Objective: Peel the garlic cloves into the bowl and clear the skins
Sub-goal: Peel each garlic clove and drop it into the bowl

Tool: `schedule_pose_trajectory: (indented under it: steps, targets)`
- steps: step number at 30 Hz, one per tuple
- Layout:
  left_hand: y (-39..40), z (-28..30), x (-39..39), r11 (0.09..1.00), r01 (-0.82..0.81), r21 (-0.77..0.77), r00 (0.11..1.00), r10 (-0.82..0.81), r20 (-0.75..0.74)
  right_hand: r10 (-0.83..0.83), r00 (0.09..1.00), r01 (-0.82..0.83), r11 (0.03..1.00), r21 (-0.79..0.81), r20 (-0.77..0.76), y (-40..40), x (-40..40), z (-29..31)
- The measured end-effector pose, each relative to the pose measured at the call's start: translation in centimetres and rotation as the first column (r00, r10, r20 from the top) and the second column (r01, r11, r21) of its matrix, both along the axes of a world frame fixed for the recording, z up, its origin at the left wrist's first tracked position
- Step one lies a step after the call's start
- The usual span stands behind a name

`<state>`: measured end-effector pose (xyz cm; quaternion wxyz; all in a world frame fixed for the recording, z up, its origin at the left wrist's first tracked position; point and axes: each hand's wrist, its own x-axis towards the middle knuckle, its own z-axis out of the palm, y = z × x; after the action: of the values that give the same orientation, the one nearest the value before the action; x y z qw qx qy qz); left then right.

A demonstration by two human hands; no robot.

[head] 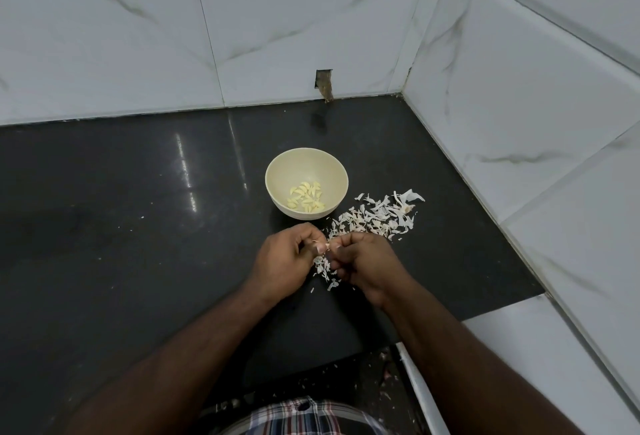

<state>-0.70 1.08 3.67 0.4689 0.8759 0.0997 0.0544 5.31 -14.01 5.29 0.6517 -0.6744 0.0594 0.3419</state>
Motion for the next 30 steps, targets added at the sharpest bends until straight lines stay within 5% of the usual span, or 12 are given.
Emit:
schedule_pose_trajectory:
  steps: [6,12,18,21,26,30]
  targets:
    - [0.1,-0.5,0.3,0.994,-0.014,-0.105,0.999,0.019,0.043,0.042,0.969,-0.003,0.987,0.159,-0.243,-0.6,0.6,0.3]
    - [-0.7,0.1,0.4,0.807,-0.095,-0.583,0.985,-0.009,-0.172,0.035,0.979,-0.04,0.999,0.022,0.203,-1.1,0.7,-0.3]
    - [-1.4,0.4,0.6,0.602,-0.207,-0.771,0.962,-0.016,-0.271,-0.003,0.952,-0.056,0.981,0.185,0.307,-0.6,-0.4,-1.0]
    - [-1.4,0.3,0.6,0.635,-0.225,-0.739,0.954,-0.011,-0.3,-0.088,0.939,0.014,0.975,0.22,0.331,-0.3,-0.5,-0.9]
    - [-1.0,0.3,0.2,0.815,-0.178,-0.552,0.972,0.058,-0.228,-0.117,0.93,0.076,0.989,0.13,0.349,-0.7,0.2,-0.4]
    - [-0.7,0.4,0.3,0.826,-0.158,-0.542,0.979,0.062,-0.192,-0.04,0.935,0.01,0.996,0.086,0.352,-1.0,0.3,-0.5]
